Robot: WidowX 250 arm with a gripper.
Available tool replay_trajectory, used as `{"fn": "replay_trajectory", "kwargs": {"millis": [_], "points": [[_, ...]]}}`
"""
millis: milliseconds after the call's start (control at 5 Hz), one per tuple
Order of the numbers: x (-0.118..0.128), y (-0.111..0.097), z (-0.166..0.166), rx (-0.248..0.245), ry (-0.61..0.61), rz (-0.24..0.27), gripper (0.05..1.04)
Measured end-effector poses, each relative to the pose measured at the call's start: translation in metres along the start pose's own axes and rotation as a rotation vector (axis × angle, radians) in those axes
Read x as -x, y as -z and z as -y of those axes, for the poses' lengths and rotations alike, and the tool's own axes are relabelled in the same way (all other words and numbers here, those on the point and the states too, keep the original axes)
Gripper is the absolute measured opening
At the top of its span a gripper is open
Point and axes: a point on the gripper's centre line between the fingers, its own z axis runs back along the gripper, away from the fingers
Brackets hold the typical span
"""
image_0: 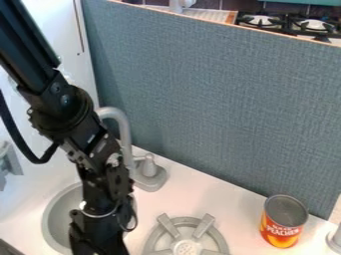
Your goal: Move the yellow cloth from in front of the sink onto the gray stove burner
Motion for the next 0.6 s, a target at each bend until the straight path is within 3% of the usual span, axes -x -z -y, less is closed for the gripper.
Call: {"fn": "replay_trajectory", "kwargs": {"millis": [400,600], "points": [[-0.009,0.032,-0.035,0.054,-0.039,-0.079,1.007],[-0.019,0.038,-0.041,0.052,-0.037,-0.073,1.007]]}}
